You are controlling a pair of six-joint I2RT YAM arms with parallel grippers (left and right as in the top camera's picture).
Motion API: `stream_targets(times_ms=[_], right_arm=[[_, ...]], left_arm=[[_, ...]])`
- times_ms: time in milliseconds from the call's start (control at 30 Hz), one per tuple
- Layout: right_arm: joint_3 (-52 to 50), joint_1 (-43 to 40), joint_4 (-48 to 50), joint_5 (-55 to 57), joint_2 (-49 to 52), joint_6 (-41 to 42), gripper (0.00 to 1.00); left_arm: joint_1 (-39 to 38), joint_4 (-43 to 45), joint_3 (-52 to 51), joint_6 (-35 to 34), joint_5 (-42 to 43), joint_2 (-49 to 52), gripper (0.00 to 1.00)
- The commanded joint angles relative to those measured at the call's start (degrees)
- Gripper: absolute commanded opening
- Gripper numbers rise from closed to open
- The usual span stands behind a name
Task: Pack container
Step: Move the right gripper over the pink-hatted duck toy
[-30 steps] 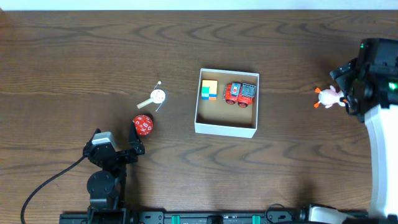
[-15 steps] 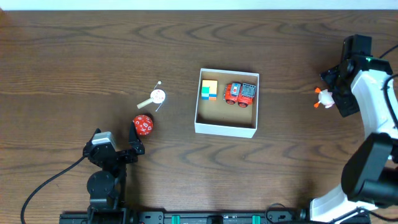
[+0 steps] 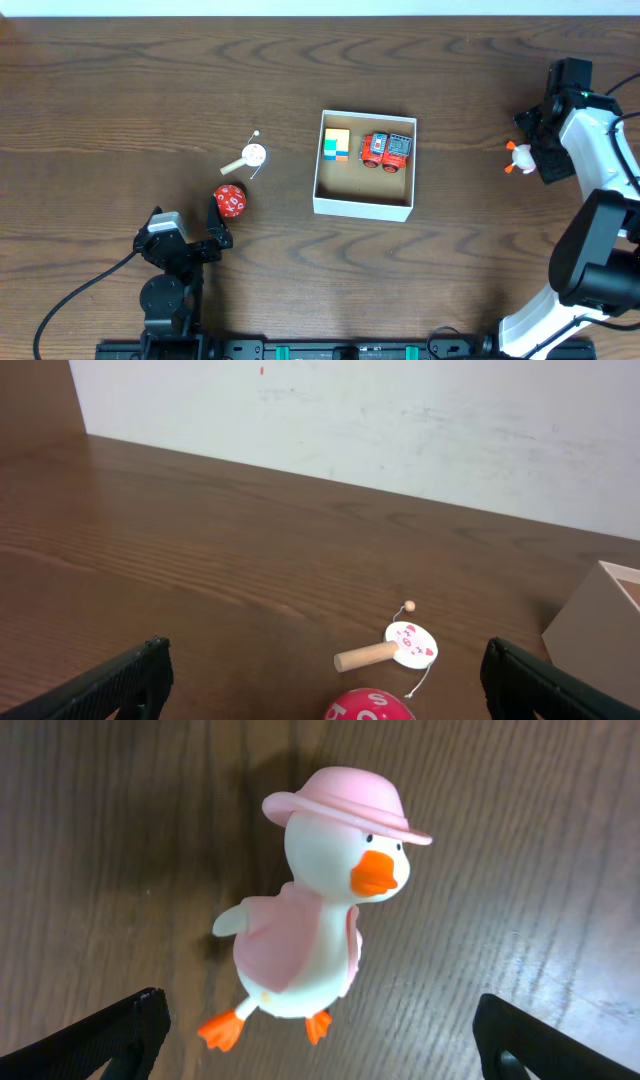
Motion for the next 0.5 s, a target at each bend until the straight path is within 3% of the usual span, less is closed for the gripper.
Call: stream_targets(times_ms=[0,467], right_arm=[[-0.39,-0.7,1.01,0.44,1.7,2.16,0.99],[-0.44,-1.38,4.74,0.28,7.23,2.12,0.99]], left_arm=[[0.28,-2.14,-1.2,-0.11,-0.63,0.07,0.98],[0.28,-2.14,-1.2,-0.11,-0.63,0.07,0.98]])
